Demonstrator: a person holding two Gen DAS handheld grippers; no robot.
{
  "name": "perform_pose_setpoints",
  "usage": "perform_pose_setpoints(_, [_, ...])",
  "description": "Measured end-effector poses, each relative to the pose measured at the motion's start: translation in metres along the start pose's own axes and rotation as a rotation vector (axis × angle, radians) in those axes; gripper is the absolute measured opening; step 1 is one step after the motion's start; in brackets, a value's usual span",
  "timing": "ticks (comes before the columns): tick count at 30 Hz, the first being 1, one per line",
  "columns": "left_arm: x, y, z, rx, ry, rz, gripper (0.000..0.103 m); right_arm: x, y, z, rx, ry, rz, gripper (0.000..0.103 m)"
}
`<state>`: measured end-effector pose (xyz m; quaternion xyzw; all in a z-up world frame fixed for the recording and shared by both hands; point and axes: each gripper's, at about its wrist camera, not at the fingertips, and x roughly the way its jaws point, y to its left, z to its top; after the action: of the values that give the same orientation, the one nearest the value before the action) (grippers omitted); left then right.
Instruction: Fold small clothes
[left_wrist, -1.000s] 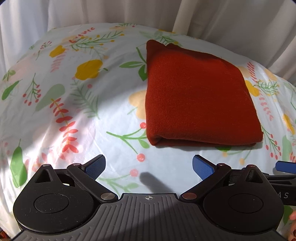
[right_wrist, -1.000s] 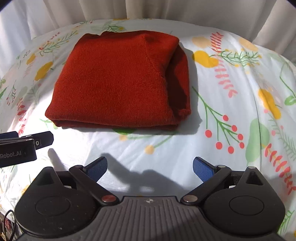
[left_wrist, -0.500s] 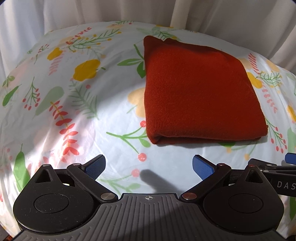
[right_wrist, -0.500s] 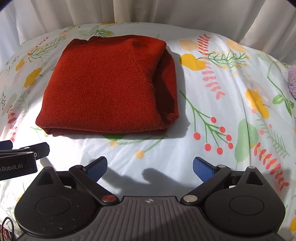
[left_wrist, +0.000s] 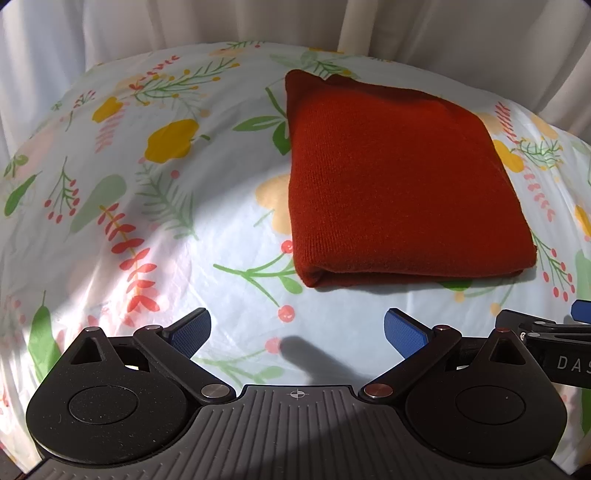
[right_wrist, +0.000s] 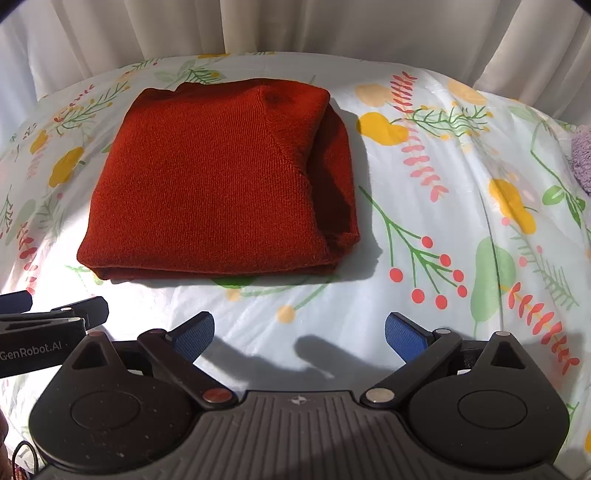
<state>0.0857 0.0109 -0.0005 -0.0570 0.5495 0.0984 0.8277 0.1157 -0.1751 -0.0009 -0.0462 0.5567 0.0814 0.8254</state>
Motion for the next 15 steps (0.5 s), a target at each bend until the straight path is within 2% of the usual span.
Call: perform_pose_setpoints(15, [0.0006,0.0004,0.0002,0.005,0.01,0.003,0.102,-0.0016,0.0017,-0.0007,0.003,0.002,-0.006,0.099])
